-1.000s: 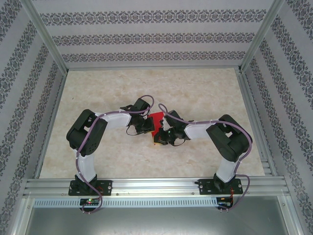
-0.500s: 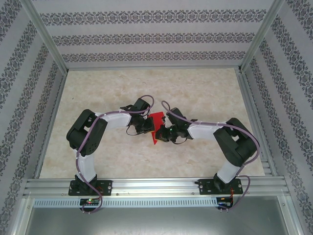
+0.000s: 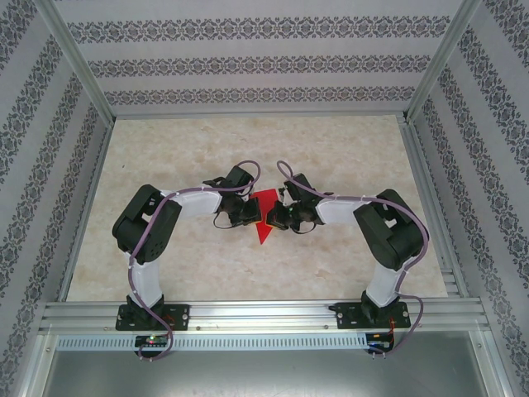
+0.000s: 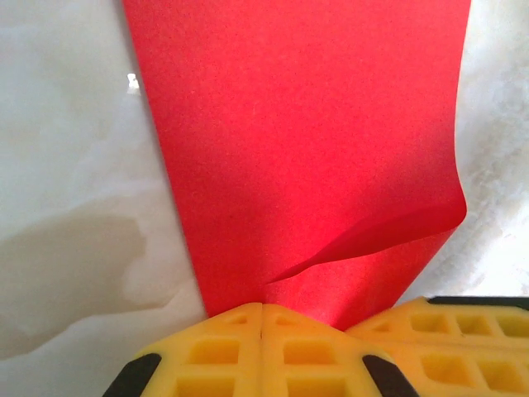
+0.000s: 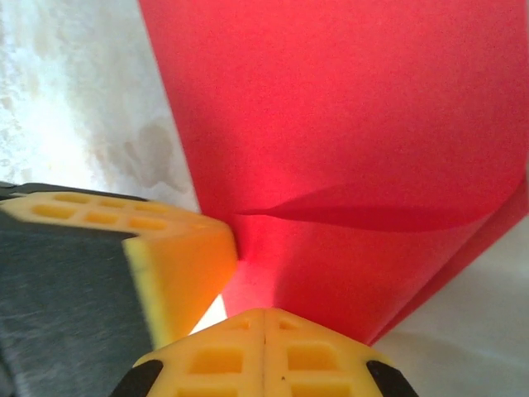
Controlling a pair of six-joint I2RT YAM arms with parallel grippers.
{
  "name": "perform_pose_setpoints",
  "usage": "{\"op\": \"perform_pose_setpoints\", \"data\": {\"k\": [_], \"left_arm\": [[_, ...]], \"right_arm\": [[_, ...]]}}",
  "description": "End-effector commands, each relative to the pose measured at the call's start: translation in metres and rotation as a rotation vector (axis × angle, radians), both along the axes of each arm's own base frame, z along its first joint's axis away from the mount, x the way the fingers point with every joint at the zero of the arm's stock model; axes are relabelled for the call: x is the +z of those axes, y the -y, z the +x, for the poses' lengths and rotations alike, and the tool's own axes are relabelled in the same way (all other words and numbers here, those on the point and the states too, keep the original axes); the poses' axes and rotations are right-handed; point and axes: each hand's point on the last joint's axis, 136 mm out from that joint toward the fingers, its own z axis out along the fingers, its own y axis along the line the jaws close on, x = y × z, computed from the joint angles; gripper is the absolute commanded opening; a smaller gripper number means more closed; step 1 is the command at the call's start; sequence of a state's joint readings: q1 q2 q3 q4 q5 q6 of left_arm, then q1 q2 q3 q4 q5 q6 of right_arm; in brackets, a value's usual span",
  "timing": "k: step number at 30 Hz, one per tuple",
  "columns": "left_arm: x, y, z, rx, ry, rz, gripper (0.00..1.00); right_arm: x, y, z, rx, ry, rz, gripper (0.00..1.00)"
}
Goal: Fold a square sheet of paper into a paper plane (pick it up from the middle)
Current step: Third fold the triangle at the center of the table.
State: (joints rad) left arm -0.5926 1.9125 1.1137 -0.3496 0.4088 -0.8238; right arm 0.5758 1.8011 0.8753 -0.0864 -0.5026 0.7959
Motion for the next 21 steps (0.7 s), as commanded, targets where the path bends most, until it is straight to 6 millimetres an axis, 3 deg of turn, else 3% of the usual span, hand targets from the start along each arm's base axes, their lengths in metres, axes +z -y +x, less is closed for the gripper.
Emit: {"op": "perform_pose_setpoints", "data": {"k": [1,5,7,14,21], "left_arm": [[-0.04,-0.029,-0.026,0.014,-0.102,0.176,0.05],[-0.041,-0.031,-0.027,0.013,-0.105,0.189,0.05],[-0.043,-0.032,-0.027,0.011,-0.107,0.19,0.05],[-0.042,-0.032,-0.026,0.006,-0.101,0.199,0.05],[-0.041,-0.032,-0.026,0.001,-0.102,0.199,0.05]], "right_arm": [[-0.012,0.003,0.0,0.004,-0.008,-0.04,0.03],[-0.03,0.012,-0.007,-0.006,-0.045,-0.069,0.02],[-0.029,0.012,-0.009,-0.006,-0.05,-0.054,0.02],[0.023,0.003,0.02,-0.024,0.064,0.027,0.02],[0.003,0.017,0.039,-0.067,0.037,-0.006,0.02]]}}
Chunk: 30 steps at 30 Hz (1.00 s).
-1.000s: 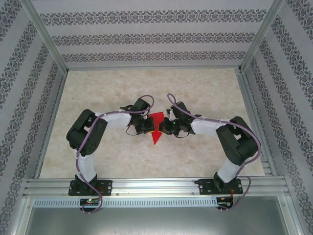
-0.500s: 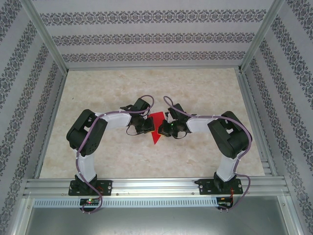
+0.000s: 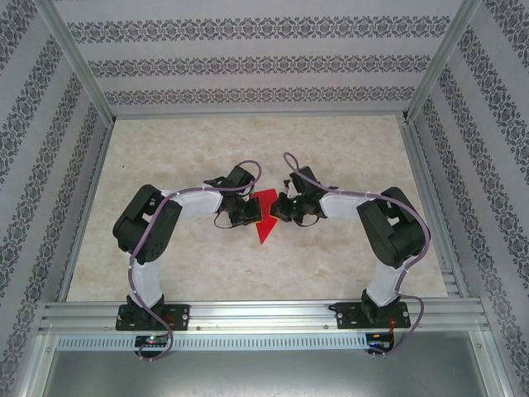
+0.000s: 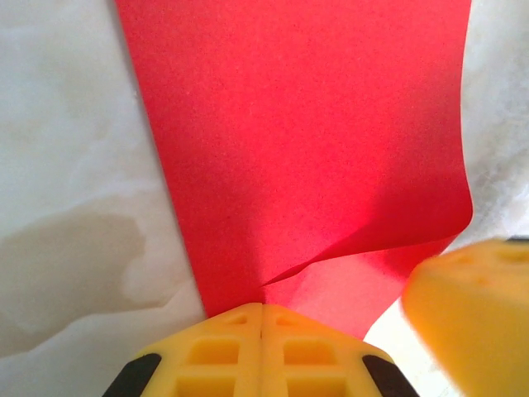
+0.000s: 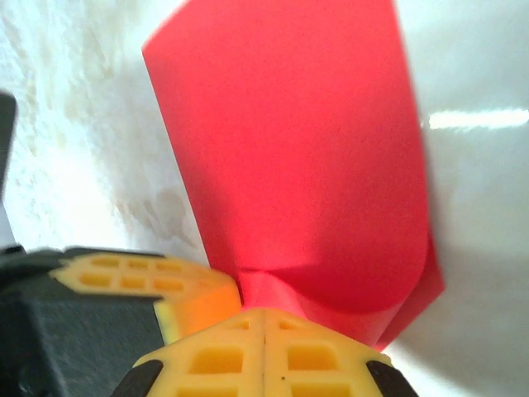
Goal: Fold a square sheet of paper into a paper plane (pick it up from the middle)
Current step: Third fold the triangle at the center of the table.
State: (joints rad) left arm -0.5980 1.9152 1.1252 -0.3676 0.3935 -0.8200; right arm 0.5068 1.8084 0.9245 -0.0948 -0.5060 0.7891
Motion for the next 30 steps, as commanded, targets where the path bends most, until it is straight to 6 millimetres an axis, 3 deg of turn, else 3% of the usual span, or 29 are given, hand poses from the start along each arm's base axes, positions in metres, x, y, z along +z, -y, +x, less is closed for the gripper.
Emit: {"op": "perform_pose_setpoints", "data": {"k": [1,6,10,16,18,25,30], "left_arm": [[-0.042,-0.032,-0.026,0.002,-0.105,0.183,0.05],[-0.042,-0.032,-0.026,-0.002,-0.105,0.186,0.05],[-0.042,-0.033,-0.026,-0.007,-0.101,0.191,0.05],[-0.038,-0.031,-0.022,-0.033,-0.078,0.192,0.05],[-0.036,-0.028,-0.018,-0.058,-0.059,0.19,0.05],[-0.029,-0.018,0.0,-0.193,0.003,0.202,0.05],[-0.02,-0.012,0.01,-0.266,0.048,0.207,0.05]], "right_arm": [[-0.014,0.008,0.009,-0.016,-0.003,-0.034,0.02],[-0.033,0.026,0.009,-0.057,-0.038,-0.079,0.02],[-0.035,0.036,0.008,-0.085,-0.042,-0.098,0.01],[0.008,0.027,0.021,-0.078,0.054,-0.028,0.02],[0.013,0.025,0.023,-0.072,0.064,-0.03,0.02],[0.009,0.013,0.023,-0.04,0.058,-0.017,0.02],[-0.006,0.005,0.015,-0.008,0.014,-0.03,0.02]]}}
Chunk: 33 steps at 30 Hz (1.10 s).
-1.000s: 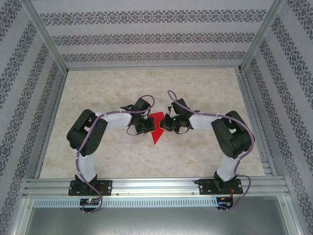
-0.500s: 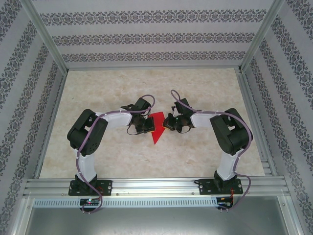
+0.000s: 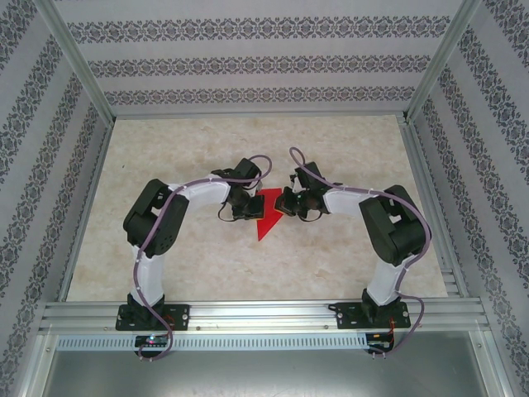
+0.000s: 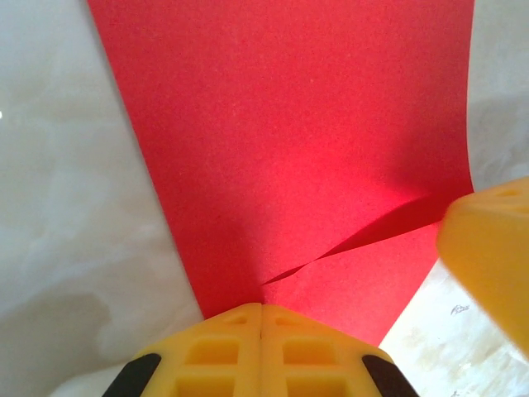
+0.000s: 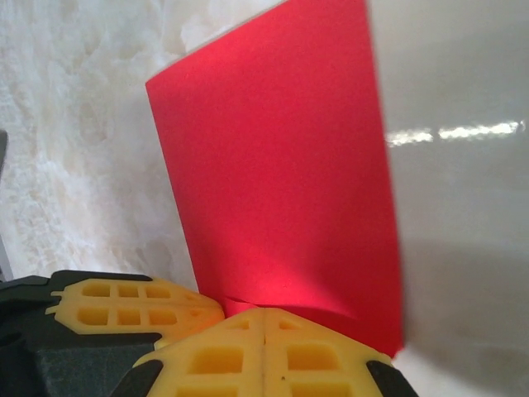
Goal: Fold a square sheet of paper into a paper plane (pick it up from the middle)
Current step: Third fold the triangle at the center of the table.
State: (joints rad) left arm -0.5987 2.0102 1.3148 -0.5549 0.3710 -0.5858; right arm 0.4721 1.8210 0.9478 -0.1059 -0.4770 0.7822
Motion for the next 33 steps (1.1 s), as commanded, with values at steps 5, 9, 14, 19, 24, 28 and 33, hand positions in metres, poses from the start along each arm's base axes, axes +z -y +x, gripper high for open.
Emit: {"op": "perform_pose_setpoints", "data": {"k": [5,9,14,19,24,28,33], "left_arm": [[-0.009,-0.011,0.001,-0.096,0.046,0.088,0.05],[0.015,0.004,0.008,-0.068,0.081,-0.004,0.06],[0.057,0.014,0.014,0.088,0.143,-0.162,0.06],[0.062,0.015,-0.008,0.21,0.119,-0.299,0.06],[0.045,0.019,-0.037,0.248,0.058,-0.342,0.05],[0.026,0.016,-0.045,0.272,0.022,-0.329,0.05],[0.013,0.013,-0.051,0.293,-0.005,-0.307,0.04]], "right_arm": [[-0.02,-0.003,-0.011,0.03,-0.038,-0.024,0.02],[-0.029,0.002,-0.017,0.002,-0.059,-0.038,0.02],[-0.033,0.009,-0.019,-0.08,-0.081,-0.048,0.02],[-0.034,0.018,-0.019,-0.197,-0.081,-0.049,0.02],[-0.03,0.022,-0.02,-0.243,-0.075,-0.049,0.02],[-0.031,0.021,-0.024,-0.246,-0.084,-0.05,0.02],[-0.033,0.02,-0.025,-0.247,-0.092,-0.05,0.02]]}}
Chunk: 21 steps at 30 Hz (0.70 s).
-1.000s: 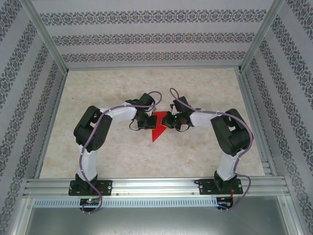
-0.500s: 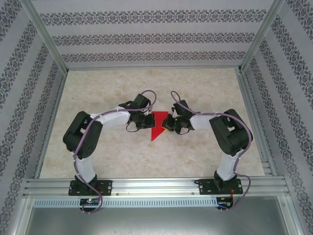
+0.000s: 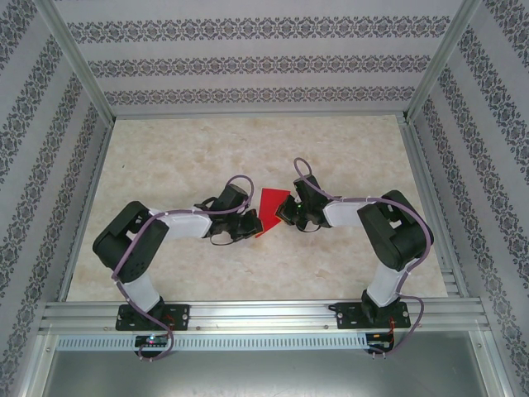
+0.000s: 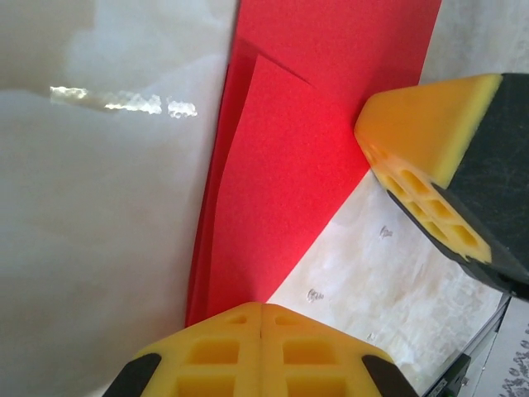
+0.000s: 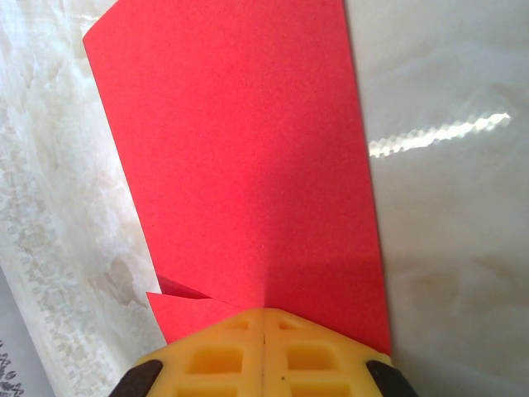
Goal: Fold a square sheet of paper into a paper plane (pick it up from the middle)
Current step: Third fold the triangle at the center of the table.
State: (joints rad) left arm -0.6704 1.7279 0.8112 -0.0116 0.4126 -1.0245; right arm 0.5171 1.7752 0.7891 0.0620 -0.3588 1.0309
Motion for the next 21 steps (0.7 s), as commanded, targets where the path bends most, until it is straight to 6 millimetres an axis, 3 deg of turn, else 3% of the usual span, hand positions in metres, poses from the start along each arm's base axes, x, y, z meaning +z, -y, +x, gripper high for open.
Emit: {"op": "perform_pose_setpoints", "data": {"k": [1,8,13,16,21], "left_arm": [[-0.003,0.005,0.002,0.03,0.001,-0.022,0.04],[-0.029,-0.013,-0.009,0.058,-0.047,0.066,0.02],[-0.042,-0.025,-0.018,0.074,-0.074,0.103,0.01],[-0.044,-0.028,-0.02,0.078,-0.078,0.119,0.01],[-0.047,-0.029,-0.021,0.077,-0.086,0.127,0.0]], "right_arm": [[-0.015,0.011,-0.01,-0.038,-0.042,-0.058,0.02],[-0.006,0.008,-0.006,-0.015,-0.01,-0.043,0.02],[0.026,-0.012,0.004,0.098,0.122,0.013,0.02],[0.042,-0.026,-0.001,0.175,0.192,0.018,0.02],[0.037,-0.045,-0.016,0.231,0.179,0.042,0.02]]}}
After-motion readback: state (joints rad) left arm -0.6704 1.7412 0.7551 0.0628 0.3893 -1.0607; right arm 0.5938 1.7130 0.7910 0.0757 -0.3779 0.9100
